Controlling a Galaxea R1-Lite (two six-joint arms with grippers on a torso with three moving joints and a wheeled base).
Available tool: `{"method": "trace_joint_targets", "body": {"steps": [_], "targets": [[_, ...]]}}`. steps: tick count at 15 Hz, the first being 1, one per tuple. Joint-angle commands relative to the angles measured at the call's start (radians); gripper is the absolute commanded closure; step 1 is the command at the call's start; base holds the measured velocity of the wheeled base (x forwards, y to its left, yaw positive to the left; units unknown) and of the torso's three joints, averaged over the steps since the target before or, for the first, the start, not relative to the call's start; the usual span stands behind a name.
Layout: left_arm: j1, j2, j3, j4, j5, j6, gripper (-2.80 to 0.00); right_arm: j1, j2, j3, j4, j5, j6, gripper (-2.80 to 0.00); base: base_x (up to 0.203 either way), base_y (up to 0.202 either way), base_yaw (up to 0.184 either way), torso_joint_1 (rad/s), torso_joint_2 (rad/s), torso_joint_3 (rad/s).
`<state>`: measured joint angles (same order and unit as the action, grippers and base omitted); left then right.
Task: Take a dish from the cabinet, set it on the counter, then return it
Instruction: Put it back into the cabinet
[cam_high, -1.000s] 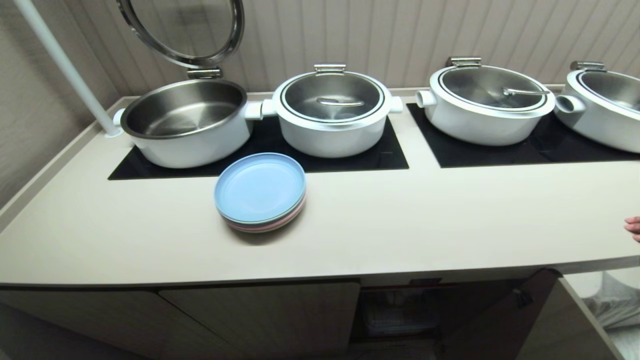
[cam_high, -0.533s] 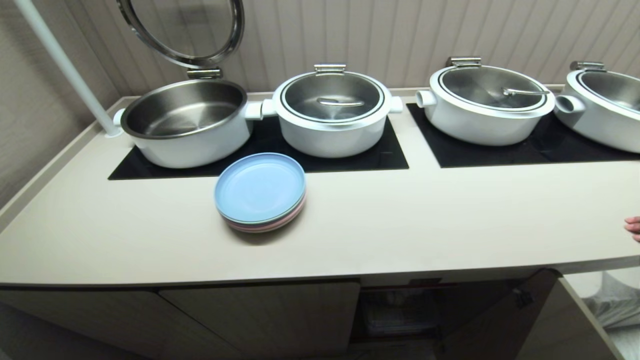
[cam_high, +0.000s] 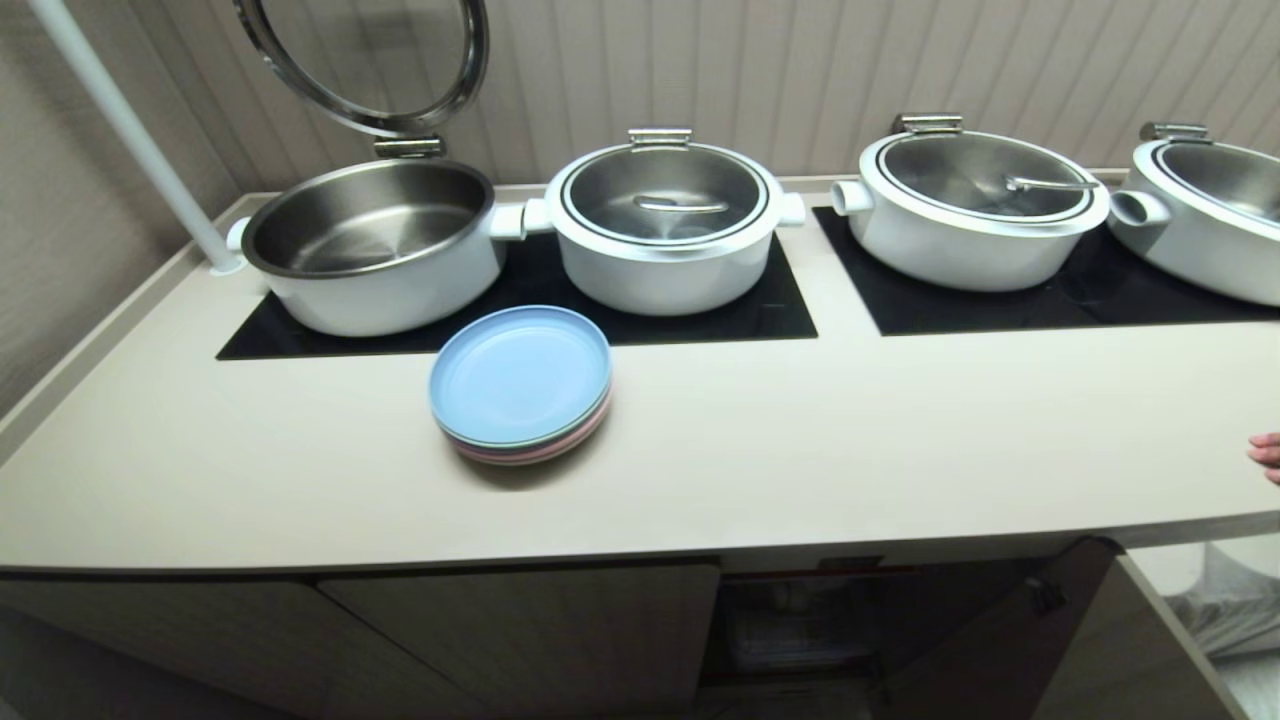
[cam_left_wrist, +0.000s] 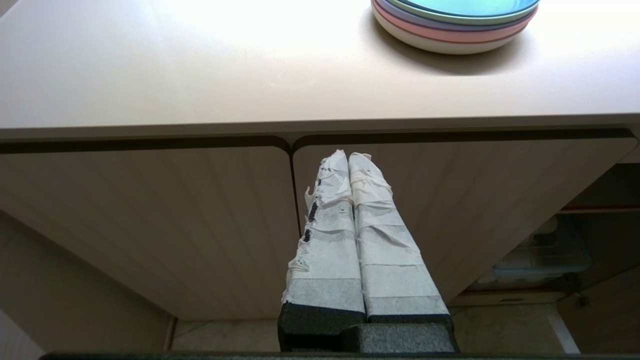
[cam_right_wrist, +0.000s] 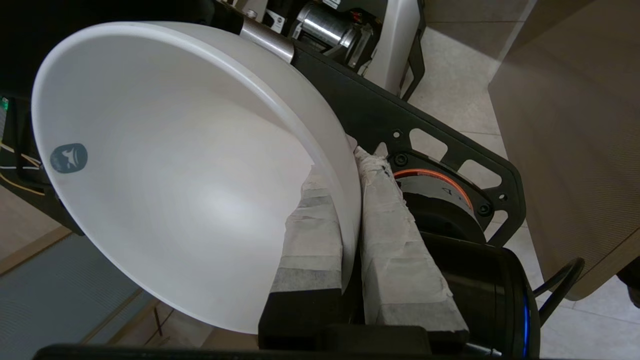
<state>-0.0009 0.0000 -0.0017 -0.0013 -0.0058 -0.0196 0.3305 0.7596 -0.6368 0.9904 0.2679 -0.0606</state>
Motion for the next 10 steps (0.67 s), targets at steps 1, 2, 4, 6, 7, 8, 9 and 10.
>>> {"method": "trace_joint_targets", "body": {"steps": [1, 2, 4, 6, 7, 8, 9, 10], "targets": [[-0.001, 0.0, 0.0, 0.0, 0.0, 0.0, 0.0, -0.001, 0.006, -0.001, 0.008, 0.002, 0.004, 0.0, 0.0, 0.0, 0.0, 0.0, 0.0, 0.0], [0.001, 0.0, 0.0, 0.0, 0.0, 0.0, 0.0, -0.001, 0.006, -0.004, 0.008, 0.002, 0.004, 0.0, 0.0, 0.0, 0.0, 0.0, 0.0, 0.0], [-0.001, 0.0, 0.0, 0.0, 0.0, 0.0, 0.0, -0.005, 0.008, -0.006, 0.007, 0.002, 0.004, 0.0, 0.0, 0.0, 0.0, 0.0, 0.0, 0.0], [-0.001, 0.0, 0.0, 0.0, 0.0, 0.0, 0.0, -0.005, 0.009, -0.009, 0.006, 0.002, 0.004, 0.0, 0.0, 0.0, 0.0, 0.0, 0.0, 0.0], [0.0, 0.0, 0.0, 0.0, 0.001, 0.0, 0.0, -0.004, 0.01, -0.011, 0.005, 0.002, 0.004, 0.0, 0.0, 0.0, 0.0, 0.0, 0.0, 0.0], [0.0, 0.0, 0.0, 0.0, 0.0, 0.0, 0.0, -0.005, 0.011, -0.011, 0.006, 0.002, 0.004, 0.0, 0.0, 0.0, 0.0, 0.0, 0.0, 0.0], [-0.001, 0.0, 0.0, 0.0, 0.001, 0.0, 0.0, -0.004, 0.012, -0.014, 0.007, 0.002, 0.004, 0.0, 0.0, 0.0, 0.0, 0.0, 0.0, 0.0], [-0.001, 0.0, 0.0, 0.0, 0.0, 0.0, 0.0, -0.004, 0.012, -0.014, 0.005, 0.002, 0.004, 0.0, 0.0, 0.0, 0.0, 0.0, 0.0, 0.0]]}}
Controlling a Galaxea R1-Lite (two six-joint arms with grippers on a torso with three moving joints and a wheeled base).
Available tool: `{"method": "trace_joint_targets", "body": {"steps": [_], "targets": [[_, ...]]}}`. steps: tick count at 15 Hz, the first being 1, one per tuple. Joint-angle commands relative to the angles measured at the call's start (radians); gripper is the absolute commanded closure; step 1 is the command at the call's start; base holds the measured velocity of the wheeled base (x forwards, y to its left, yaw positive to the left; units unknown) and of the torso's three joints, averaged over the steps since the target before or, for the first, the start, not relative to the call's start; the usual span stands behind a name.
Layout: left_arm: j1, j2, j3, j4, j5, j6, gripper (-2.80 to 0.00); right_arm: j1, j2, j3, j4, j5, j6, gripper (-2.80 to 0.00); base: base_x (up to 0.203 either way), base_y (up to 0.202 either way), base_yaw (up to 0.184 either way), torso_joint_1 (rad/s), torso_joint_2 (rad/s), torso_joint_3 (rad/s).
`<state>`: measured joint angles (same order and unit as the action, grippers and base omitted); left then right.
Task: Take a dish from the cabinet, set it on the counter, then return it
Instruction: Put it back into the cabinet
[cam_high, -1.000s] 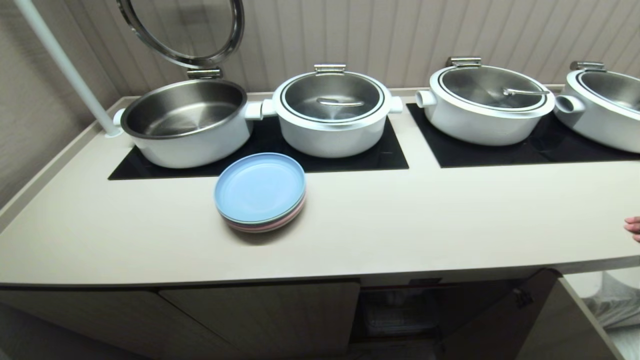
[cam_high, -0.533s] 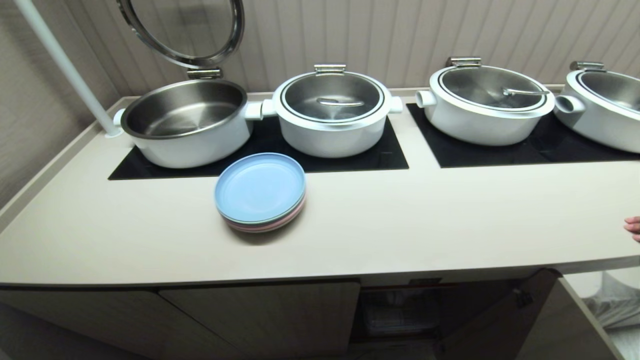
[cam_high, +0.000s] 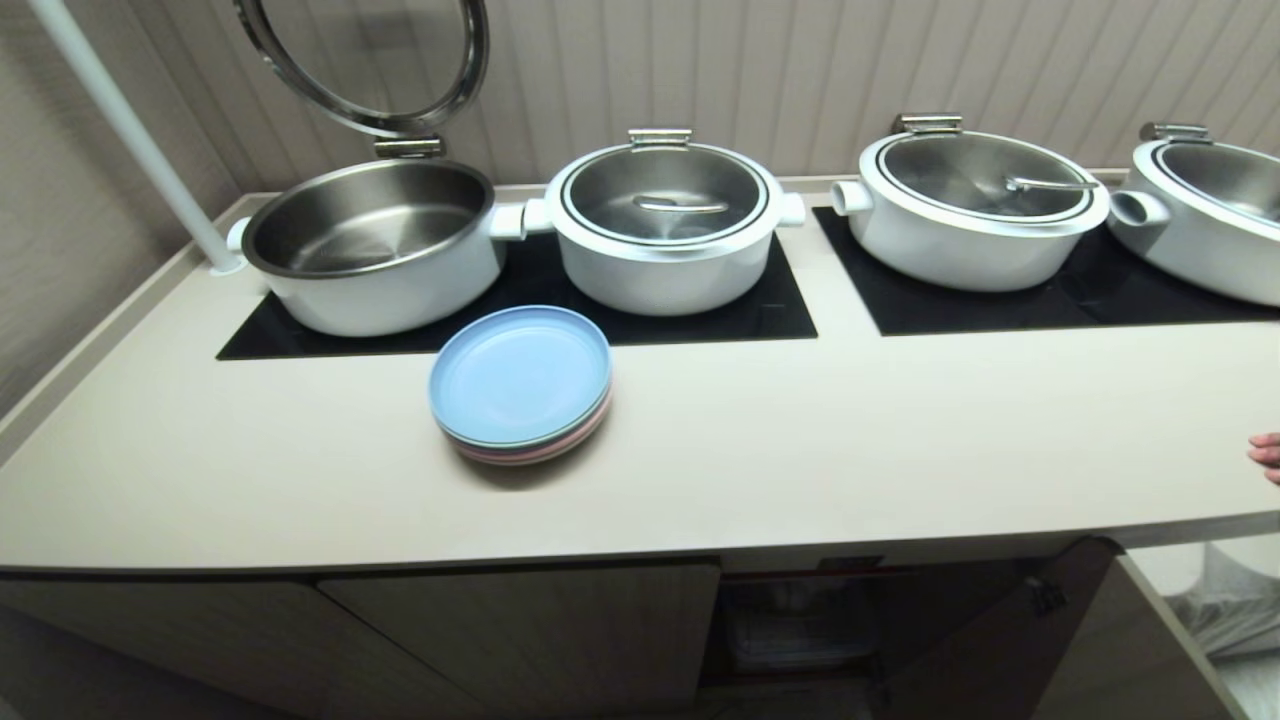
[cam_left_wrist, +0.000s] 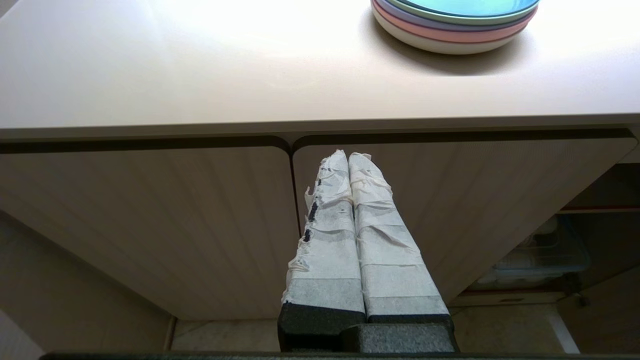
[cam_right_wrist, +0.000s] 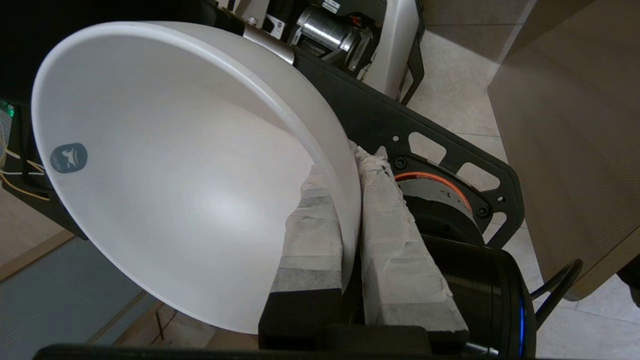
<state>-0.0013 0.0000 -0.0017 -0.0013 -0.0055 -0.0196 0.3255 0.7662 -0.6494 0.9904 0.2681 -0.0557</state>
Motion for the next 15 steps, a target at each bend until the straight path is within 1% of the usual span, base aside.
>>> {"method": "trace_joint_targets", "body": {"steps": [1, 15], "targets": [[0.0, 0.0, 0.0, 0.0, 0.001, 0.0, 0.0, 0.001, 0.005, 0.001, 0.008, 0.002, -0.001, 0.0, 0.0, 0.0, 0.0, 0.0, 0.0, 0.0], [0.001, 0.0, 0.0, 0.0, 0.0, 0.0, 0.0, 0.007, 0.022, -0.004, 0.001, 0.002, 0.027, 0.0, 0.0, 0.0, 0.0, 0.0, 0.0, 0.0]]}}
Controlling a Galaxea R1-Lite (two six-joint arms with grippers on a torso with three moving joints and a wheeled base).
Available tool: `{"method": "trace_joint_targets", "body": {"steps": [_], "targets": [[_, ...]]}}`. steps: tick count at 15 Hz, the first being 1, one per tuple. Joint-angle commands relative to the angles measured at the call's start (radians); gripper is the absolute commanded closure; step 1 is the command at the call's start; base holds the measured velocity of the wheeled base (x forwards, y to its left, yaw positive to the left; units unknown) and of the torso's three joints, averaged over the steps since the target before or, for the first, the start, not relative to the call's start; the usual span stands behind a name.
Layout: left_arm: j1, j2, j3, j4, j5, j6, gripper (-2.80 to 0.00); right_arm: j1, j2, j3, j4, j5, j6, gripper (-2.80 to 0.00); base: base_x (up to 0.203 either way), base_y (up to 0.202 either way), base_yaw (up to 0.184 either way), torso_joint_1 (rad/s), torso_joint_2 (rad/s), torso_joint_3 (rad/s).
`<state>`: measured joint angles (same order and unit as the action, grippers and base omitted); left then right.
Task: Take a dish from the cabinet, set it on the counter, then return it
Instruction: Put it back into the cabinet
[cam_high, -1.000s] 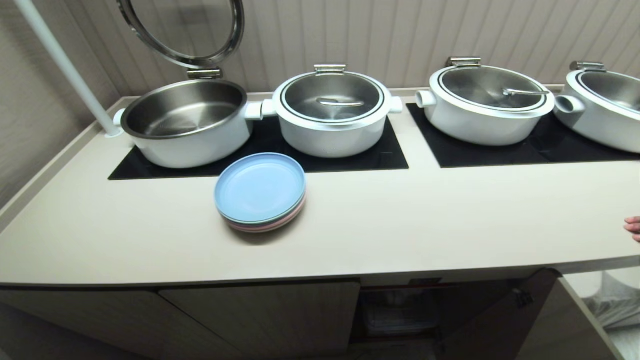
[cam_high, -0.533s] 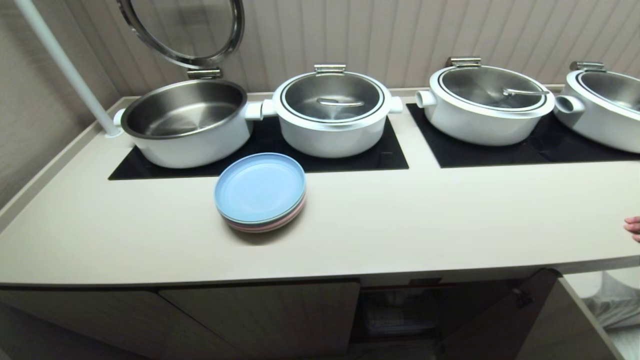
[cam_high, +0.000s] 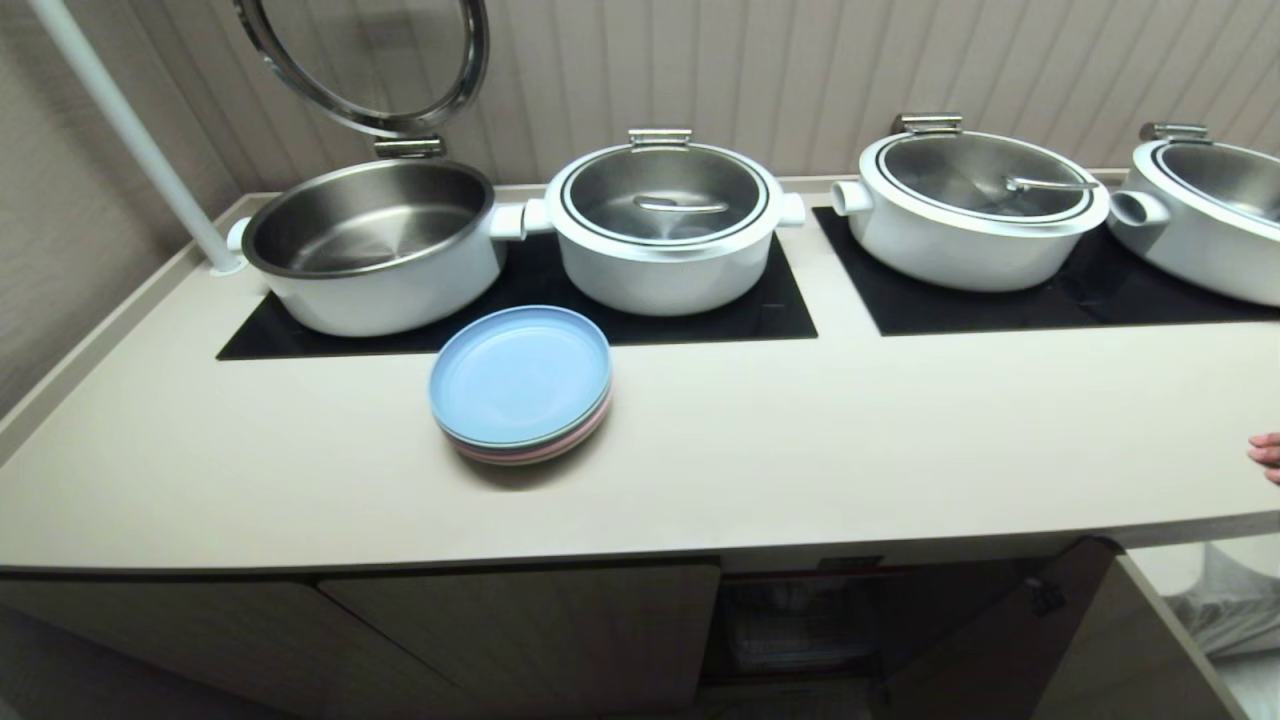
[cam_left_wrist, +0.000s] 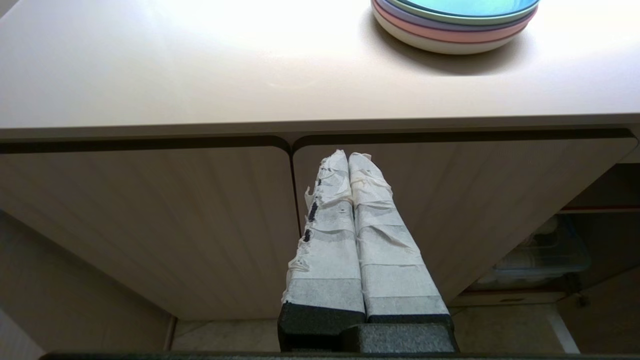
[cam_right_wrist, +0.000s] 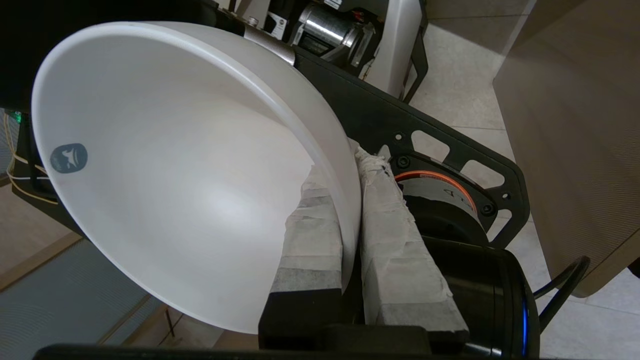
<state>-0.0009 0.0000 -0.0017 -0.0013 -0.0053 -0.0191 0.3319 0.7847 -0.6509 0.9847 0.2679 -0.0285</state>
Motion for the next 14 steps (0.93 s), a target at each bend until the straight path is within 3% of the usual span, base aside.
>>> {"method": "trace_joint_targets", "body": {"steps": [1, 14], "targets": [[-0.001, 0.0, 0.0, -0.001, -0.001, -0.001, 0.0, -0.001, 0.007, -0.003, 0.006, 0.002, -0.001, 0.0, 0.0, 0.0, 0.0, 0.0, 0.0, 0.0], [-0.001, 0.0, 0.0, 0.0, -0.001, -0.001, 0.0, 0.001, 0.005, -0.015, 0.017, 0.002, -0.001, 0.0, 0.0, 0.0, 0.0, -0.023, 0.05, 0.026]]}}
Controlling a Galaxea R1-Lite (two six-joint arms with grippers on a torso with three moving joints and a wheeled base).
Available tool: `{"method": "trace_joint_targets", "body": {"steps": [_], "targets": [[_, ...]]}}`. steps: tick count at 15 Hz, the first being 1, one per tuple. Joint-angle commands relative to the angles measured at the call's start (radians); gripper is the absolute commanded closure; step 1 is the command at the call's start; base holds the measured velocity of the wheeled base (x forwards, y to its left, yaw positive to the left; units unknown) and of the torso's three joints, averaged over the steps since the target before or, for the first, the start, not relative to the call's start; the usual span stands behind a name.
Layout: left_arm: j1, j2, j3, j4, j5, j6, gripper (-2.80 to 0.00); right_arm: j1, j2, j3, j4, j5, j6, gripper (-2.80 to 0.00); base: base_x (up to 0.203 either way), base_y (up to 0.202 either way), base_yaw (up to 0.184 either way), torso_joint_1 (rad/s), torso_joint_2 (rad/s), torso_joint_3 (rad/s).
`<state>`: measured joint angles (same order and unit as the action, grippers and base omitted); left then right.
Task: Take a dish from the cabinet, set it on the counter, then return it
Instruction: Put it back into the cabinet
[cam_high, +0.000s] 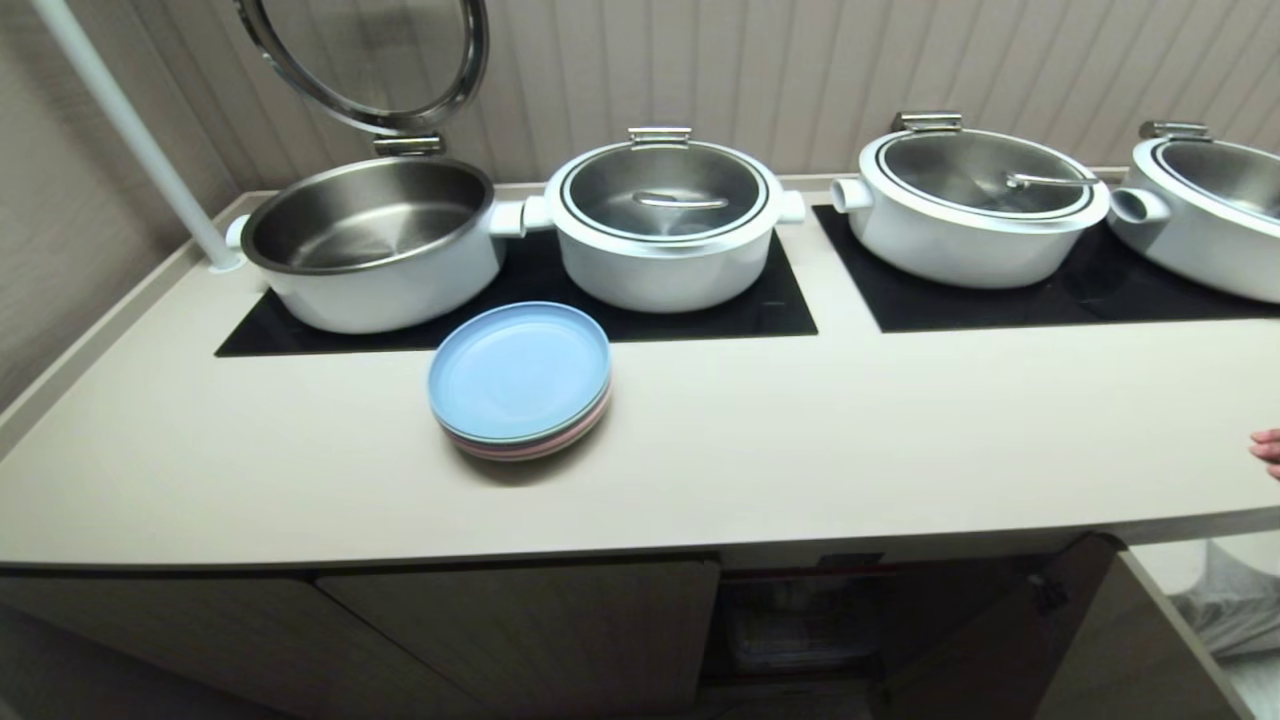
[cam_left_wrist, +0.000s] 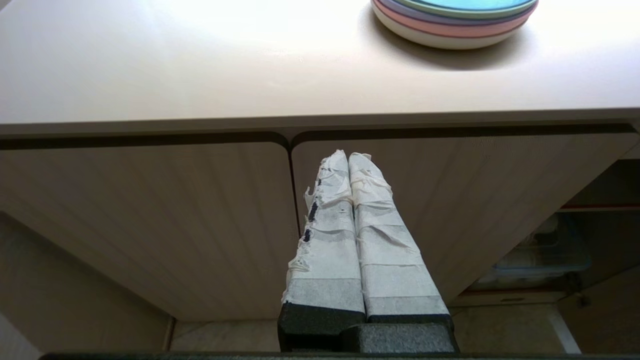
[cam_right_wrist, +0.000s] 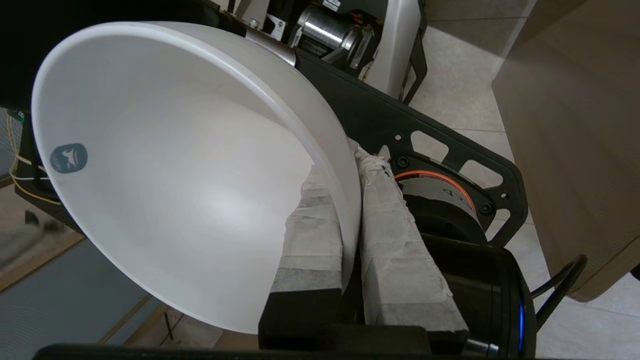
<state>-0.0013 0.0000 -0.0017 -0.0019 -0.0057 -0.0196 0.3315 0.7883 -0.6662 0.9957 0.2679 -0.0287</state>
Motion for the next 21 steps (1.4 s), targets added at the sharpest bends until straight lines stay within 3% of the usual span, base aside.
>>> {"method": "trace_joint_targets", "body": {"steps": [1, 21], "targets": [[0.0, 0.0, 0.0, 0.0, 0.001, 0.0, 0.0, 0.001, 0.002, 0.0, 0.006, 0.002, 0.0, 0.0, 0.0, 0.0, 0.0, -0.119, 0.26, 0.12], [0.001, 0.0, 0.0, 0.0, 0.0, 0.0, 0.0, -0.002, 0.003, -0.007, 0.034, 0.004, -0.005, 0.0, 0.0, 0.0, 0.0, -0.145, 0.31, 0.164]]}}
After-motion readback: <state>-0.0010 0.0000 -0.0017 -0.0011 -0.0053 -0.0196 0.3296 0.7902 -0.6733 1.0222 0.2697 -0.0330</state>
